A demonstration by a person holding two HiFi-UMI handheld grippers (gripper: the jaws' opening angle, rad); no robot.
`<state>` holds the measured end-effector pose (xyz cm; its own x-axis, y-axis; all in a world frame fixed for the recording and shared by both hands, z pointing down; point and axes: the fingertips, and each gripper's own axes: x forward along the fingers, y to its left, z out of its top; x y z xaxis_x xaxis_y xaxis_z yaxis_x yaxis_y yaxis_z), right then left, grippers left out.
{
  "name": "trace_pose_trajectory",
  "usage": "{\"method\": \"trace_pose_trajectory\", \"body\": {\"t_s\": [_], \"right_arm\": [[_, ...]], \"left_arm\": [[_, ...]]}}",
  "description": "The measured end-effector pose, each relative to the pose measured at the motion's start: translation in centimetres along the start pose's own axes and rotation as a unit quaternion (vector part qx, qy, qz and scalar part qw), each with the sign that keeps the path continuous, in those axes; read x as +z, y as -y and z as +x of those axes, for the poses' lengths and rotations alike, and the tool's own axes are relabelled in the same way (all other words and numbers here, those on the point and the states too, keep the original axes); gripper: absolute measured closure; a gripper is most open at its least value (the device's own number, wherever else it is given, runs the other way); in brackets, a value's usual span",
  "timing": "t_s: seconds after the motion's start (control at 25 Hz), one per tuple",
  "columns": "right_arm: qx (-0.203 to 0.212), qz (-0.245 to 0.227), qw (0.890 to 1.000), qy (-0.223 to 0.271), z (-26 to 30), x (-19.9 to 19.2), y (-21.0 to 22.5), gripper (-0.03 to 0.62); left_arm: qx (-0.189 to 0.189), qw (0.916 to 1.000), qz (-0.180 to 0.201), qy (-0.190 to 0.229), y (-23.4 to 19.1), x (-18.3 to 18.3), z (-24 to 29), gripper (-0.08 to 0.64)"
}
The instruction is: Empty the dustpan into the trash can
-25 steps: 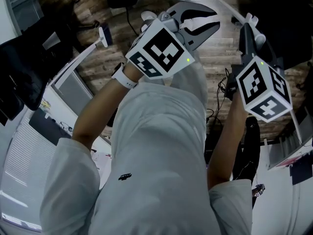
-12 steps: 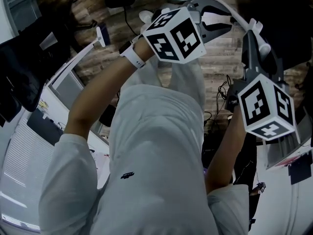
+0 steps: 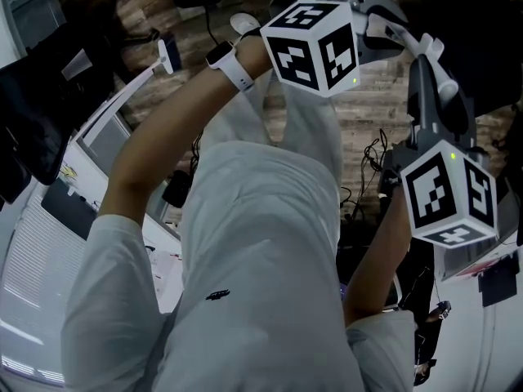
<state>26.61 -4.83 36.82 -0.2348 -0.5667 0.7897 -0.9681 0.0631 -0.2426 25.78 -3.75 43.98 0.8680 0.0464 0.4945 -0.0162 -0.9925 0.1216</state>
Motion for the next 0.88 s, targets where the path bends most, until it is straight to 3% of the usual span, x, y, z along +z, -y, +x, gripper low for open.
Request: {"method": "trace_pose_trajectory", "body": {"t_s": [0.16, 0.44, 0.72, 0.88], "right_arm": [[0.011, -0.006, 1.0, -0.007, 1.2, 1.2, -0.4, 0.465], [0.021, -0.008, 1.0, -0.004, -0.2, 0.5, -1.8, 0.462], [0.035, -0.031, 0.999, 0.0, -0.1, 1.6, -4.5, 0.462], [0.045, -0.048, 0.998, 0.002, -0.3, 2.8, -6.2, 0.462]], "left_arm": [[0.001, 1.0, 0.002, -0.002, -1.6, 0.1, 0.6, 0.442], [0.012, 0.9998, -0.011, 0.014, -0.1, 0.3, -0.7, 0.46], [0.052, 0.9978, -0.028, 0.031, -1.0, 0.2, -3.6, 0.46], [0.078, 0.9962, -0.018, 0.036, -1.8, 0.7, -5.4, 0.462]]}}
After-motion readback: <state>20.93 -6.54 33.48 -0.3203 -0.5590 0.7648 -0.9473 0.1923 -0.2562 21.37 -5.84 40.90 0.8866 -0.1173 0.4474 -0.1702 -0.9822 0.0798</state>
